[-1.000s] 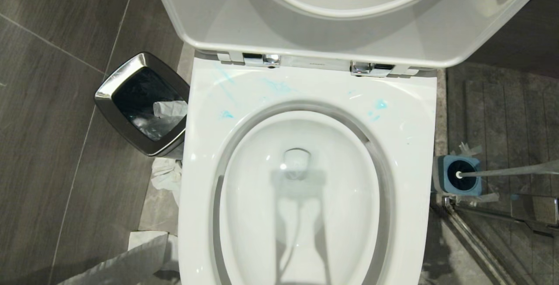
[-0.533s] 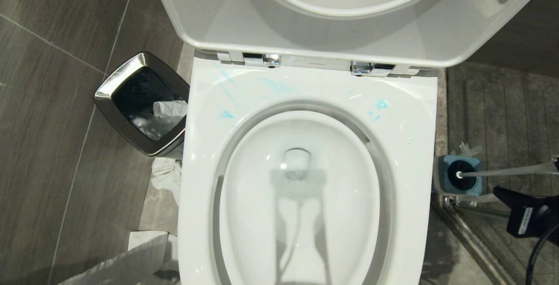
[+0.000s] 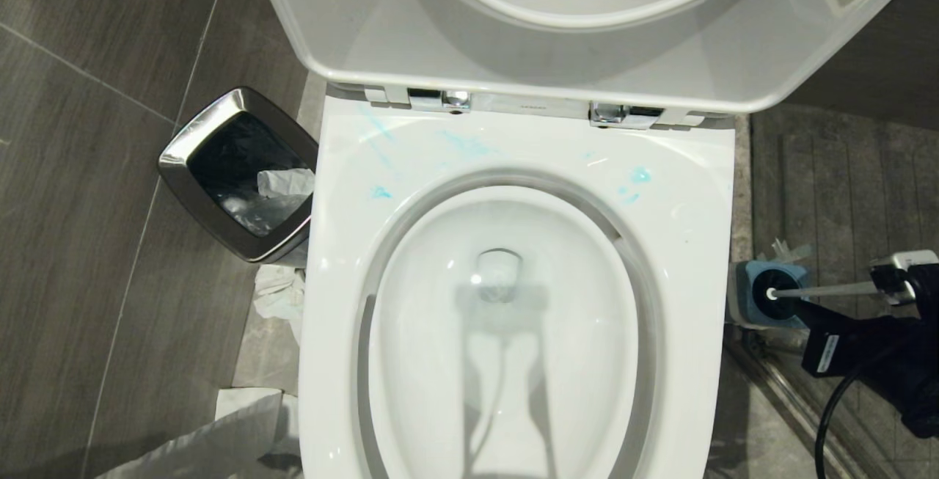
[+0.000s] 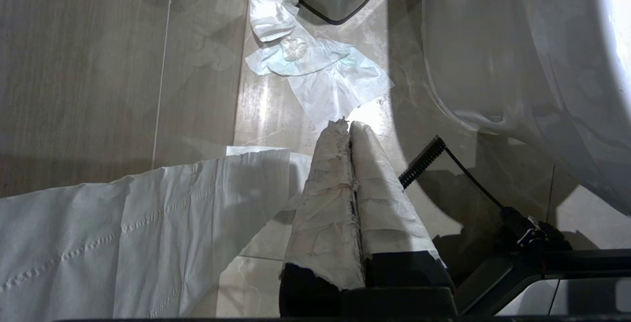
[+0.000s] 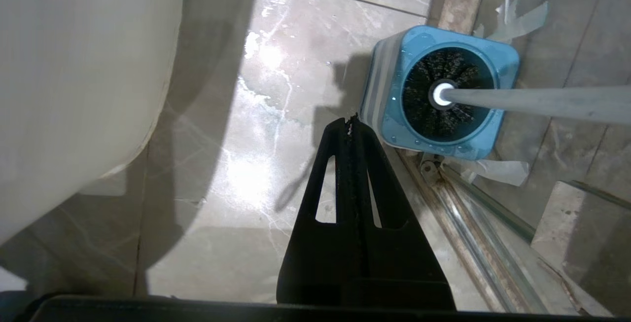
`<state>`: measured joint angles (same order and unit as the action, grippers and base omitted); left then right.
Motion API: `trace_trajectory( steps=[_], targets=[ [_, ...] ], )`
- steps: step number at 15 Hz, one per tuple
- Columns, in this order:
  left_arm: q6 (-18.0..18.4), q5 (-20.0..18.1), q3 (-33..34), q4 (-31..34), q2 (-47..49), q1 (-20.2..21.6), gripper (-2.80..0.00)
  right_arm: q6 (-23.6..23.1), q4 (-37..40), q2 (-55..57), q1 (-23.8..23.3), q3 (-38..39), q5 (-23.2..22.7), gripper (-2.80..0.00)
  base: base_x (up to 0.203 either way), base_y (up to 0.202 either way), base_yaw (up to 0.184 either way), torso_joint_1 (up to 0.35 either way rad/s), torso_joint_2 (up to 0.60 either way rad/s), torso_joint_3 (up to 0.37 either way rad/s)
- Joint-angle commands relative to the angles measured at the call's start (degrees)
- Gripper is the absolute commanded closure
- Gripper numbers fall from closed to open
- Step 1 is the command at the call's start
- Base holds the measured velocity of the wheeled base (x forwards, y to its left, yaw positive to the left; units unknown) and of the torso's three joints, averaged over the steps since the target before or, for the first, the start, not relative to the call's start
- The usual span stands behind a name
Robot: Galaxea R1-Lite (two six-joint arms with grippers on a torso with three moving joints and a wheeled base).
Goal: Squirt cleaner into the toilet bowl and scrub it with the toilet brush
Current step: Pour in the cleaning agent
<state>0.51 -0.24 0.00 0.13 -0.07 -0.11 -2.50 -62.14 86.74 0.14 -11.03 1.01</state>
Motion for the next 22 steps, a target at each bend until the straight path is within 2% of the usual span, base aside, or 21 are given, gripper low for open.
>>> trace_trajectory(
  steps=[1, 5, 6, 8, 11, 14, 15, 17, 19, 22],
  targets=[
    [0.0, 0.0, 0.1, 0.0, 0.1, 0.0, 0.0, -0.5, -8.3, 2.2, 2.5, 4.8, -0.1, 0.0, 0.0, 0.0, 0.0, 0.0, 0.0, 0.0],
    [0.0, 0.0, 0.1, 0.0, 0.1, -0.1, 0.0, -1.0, -12.0, 2.2, 4.0, 8.9, -0.2, 0.0, 0.0, 0.0, 0.0, 0.0, 0.0, 0.0],
    [0.0, 0.0, 0.1, 0.0, 0.1, -0.1, 0.0, -1.5, -13.7, 2.3, 4.4, 10.1, -0.8, -2.8, 0.0, 0.0, 0.0, 0.0, 0.0, 0.0],
    [0.0, 0.0, 0.1, 0.0, 0.1, 0.0, 0.0, -3.4, -14.8, 2.0, 4.8, 12.4, -1.6, -2.8, 0.0, 0.0, 0.0, 0.0, 0.0, 0.0],
    [0.0, 0.0, 0.1, 0.0, 0.1, 0.0, 0.0, -3.7, -15.5, 1.5, 4.7, 12.4, -0.6, -2.8, 0.0, 0.0, 0.0, 0.0, 0.0, 0.0],
    [0.0, 0.0, 0.1, 0.0, 0.1, 0.0, 0.0, -3.3, -17.1, 3.3, 4.7, 12.5, 6.5, -2.8, 0.0, 0.0, 0.0, 0.0, 0.0, 0.0],
    [0.0, 0.0, 0.1, 0.0, 0.1, -0.1, 0.0, -2.0, -17.2, 4.9, 4.5, 12.5, 7.1, -2.8, 0.0, 0.0, 0.0, 0.0, 0.0, 0.0],
    [0.0, 0.0, 0.1, 0.0, 0.1, 0.0, 0.0, 4.6, -17.5, 8.8, 4.3, 12.1, 7.3, -2.8, 0.0, 0.0, 0.0, 0.0, 0.0, 0.0],
    [0.0, 0.0, 0.1, 0.0, 0.1, 0.0, 0.0, 8.4, -17.5, 13.1, 4.3, 10.2, 7.2, -2.8, 0.0, 0.0, 0.0, 0.0, 0.0, 0.0],
    [0.0, 0.0, 0.1, 0.0, 0.1, -0.1, 0.0, 9.3, -17.9, 20.1, 4.2, -0.3, 7.2, -2.8, 0.0, 0.0, 0.0, 0.0, 0.0, 0.0]
  ],
)
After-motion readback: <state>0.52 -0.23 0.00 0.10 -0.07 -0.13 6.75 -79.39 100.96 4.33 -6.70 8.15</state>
